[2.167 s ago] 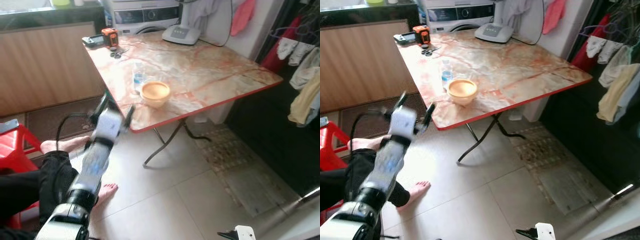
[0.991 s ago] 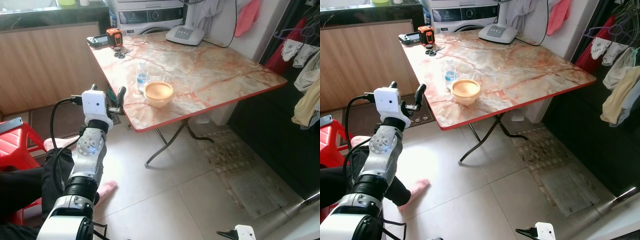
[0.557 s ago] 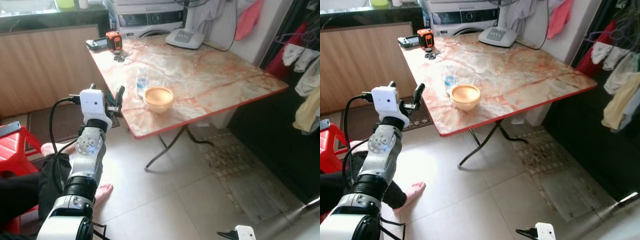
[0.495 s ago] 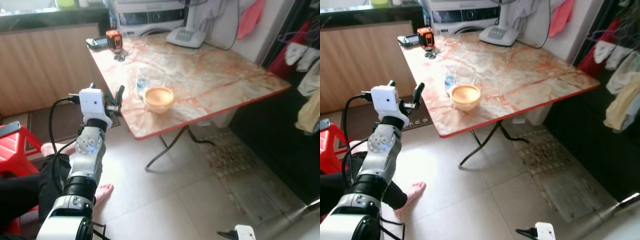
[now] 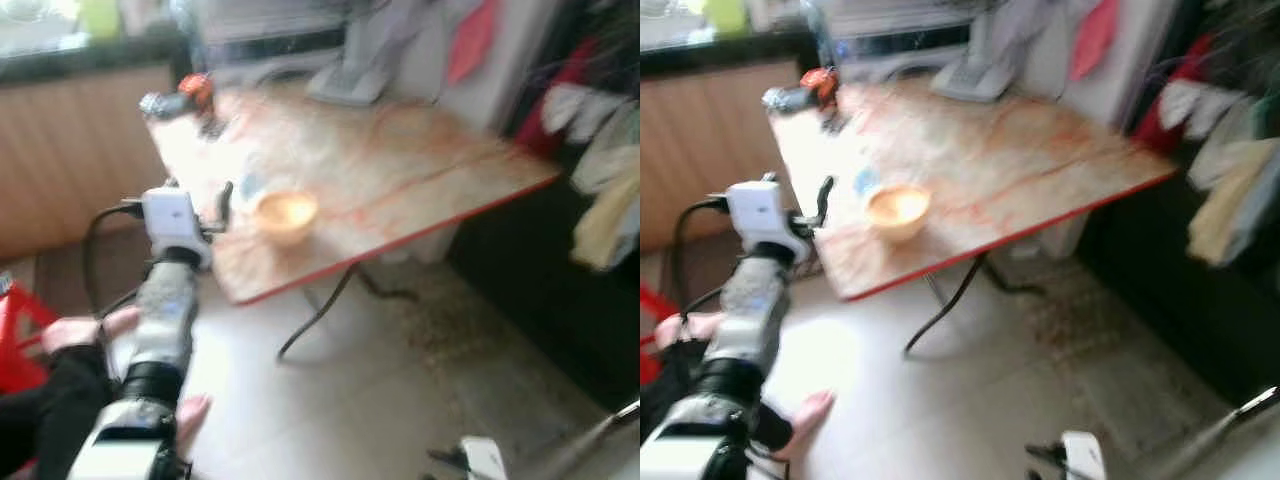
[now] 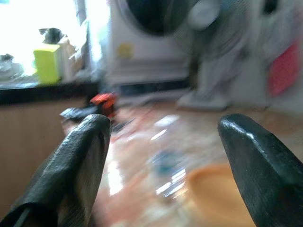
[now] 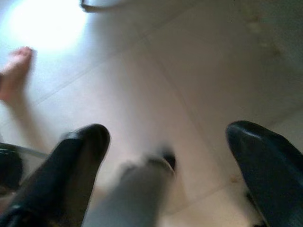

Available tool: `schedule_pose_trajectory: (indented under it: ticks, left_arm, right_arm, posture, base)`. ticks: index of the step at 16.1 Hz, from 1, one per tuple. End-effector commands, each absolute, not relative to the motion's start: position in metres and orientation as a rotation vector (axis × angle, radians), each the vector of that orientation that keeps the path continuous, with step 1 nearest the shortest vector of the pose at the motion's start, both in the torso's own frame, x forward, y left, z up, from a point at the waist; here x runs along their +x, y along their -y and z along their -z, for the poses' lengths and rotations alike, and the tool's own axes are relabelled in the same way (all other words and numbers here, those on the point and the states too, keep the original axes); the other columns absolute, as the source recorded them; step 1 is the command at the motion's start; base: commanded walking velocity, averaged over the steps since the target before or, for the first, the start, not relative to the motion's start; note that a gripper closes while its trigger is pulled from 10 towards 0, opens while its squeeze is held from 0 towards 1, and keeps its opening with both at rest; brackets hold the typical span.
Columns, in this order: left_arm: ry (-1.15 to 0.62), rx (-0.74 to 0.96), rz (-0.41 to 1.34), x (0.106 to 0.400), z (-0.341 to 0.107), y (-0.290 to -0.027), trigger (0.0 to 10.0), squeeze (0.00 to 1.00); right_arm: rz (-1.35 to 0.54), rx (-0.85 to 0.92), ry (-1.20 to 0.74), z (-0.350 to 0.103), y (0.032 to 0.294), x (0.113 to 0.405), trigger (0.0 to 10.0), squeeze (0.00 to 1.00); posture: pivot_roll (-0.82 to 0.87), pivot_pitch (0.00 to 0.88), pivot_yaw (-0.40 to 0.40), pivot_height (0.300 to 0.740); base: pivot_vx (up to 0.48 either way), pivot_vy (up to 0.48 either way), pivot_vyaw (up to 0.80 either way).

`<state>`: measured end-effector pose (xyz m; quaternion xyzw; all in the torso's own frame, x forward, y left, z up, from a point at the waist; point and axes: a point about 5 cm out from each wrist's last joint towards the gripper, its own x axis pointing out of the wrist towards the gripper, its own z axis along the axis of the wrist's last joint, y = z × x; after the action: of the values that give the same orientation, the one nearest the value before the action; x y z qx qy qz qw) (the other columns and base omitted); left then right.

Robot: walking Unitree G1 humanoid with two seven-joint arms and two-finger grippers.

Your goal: Restocking fridge

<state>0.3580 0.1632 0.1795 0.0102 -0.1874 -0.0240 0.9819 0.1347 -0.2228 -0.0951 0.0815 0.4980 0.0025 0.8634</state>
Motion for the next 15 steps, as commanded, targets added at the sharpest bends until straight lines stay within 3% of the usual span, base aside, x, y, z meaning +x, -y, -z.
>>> schedule_pose_trajectory:
  ticks: [1,6,10,15]
  left_arm:
    - [0.4,0.03,0.061,0.3588,-0.1869,-0.1613,10.0,0.0]
    - [0.404,0.027,0.06,0.3593,-0.1897,-0.161,10.0,0.0]
    - [0.409,0.027,0.056,0.36,-0.1923,-0.1608,10.0,0.0]
    - [0.417,0.027,0.053,0.3605,-0.1954,-0.1608,10.0,0.0]
  right_arm:
    - [0.005,0.175,-1.047,0.095,0.2245,0.1343,10.0,0.0]
    - [-0.018,0.153,-1.045,0.0943,0.2242,0.1361,10.0,0.0]
    - [-0.009,0.166,-1.038,0.0939,0.2242,0.1373,10.0,0.0]
    - [-0.005,0.17,-1.039,0.0938,0.2244,0.1377,10.0,0.0]
  posture:
    - [0.05,0.0,-0.045,0.74]
    - [0.05,0.0,-0.046,0.74]
    - [0.05,0.006,-0.05,0.74]
    - [0.06,0.015,-0.051,0.74]
  base:
    - [0.345,0.0,0.0]
    - [0.344,0.0,0.0]
    - [0.344,0.0,0.7]
    - [0.345,0.0,0.0]
